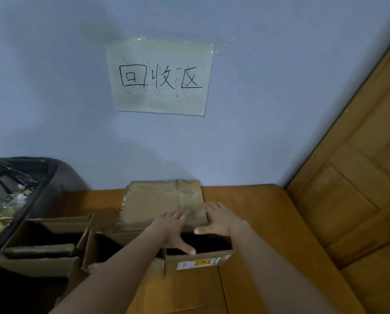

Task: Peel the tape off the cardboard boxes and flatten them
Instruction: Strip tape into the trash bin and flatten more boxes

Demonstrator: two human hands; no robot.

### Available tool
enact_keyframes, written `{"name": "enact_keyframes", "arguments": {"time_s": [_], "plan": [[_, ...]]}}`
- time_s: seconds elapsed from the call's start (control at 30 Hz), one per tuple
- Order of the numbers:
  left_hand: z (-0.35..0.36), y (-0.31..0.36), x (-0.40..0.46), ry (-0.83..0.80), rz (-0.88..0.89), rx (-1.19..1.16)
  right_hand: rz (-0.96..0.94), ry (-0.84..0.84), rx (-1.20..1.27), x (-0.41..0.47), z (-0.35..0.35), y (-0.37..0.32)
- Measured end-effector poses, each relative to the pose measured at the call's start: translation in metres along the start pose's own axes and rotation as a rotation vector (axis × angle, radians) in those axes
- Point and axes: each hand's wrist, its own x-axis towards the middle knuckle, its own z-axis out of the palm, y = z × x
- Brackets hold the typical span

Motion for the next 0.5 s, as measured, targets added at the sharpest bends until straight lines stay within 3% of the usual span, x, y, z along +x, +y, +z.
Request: {"name": "enact_keyframes", "arguments": {"time_s": [0.17, 0.5], "plan": [[0.02, 0.023, 0.012, -0.028, -0.014, 0.221, -0.017, -0.141, -0.014, -0.015, 0.03, 0.018], [0.02, 0.041, 0.016, 0.082, -0.079, 0.233, -0.146, 0.037, -0.231, -0.018, 0.039, 0.036]]}}
